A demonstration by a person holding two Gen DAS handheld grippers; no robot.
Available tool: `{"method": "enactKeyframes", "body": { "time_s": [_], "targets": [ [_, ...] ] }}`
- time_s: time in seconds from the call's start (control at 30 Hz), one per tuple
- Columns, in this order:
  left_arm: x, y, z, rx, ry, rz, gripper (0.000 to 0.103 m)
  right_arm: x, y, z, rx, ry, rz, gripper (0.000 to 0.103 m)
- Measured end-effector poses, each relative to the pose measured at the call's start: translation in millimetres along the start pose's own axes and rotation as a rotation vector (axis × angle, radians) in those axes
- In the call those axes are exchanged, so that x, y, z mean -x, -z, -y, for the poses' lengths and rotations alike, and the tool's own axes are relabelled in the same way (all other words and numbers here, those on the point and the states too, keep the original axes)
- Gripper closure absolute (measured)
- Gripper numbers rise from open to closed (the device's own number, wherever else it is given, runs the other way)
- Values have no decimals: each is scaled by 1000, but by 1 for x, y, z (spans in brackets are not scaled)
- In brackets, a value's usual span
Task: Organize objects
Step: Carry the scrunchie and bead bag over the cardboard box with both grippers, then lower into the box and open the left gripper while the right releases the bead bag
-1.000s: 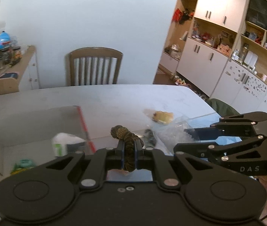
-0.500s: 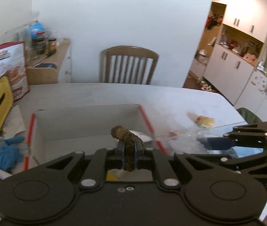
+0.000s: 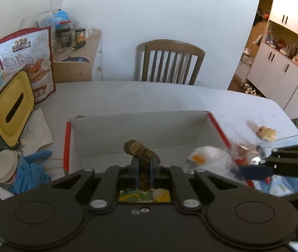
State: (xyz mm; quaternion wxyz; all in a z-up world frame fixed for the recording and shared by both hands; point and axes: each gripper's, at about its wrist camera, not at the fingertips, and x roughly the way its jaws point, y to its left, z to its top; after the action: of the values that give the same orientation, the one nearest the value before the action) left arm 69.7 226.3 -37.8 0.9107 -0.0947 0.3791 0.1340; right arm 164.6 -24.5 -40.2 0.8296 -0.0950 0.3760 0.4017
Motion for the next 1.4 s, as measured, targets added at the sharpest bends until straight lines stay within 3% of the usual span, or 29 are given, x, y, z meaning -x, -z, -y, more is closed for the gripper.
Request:
{"method": "enactKeyframes", "body": {
  "time_s": [0.47,0.77,1.03,1.4],
  "targets": [
    [-66,-7,-12,-46,-19,-115,95,-72,-1,-18,53,17,-128,72],
    [-98,-6,-19,-25,-40,-243,95,-93,6,-18,32,18,-173,72],
    [-112,2,-24,-5,-43,-336,95,-101,11,-18,5,7,-204,72],
    [-112,7,-31,30,-41,-374,81,-107,9,-12,-74,2,-224,71]
  ]
}}
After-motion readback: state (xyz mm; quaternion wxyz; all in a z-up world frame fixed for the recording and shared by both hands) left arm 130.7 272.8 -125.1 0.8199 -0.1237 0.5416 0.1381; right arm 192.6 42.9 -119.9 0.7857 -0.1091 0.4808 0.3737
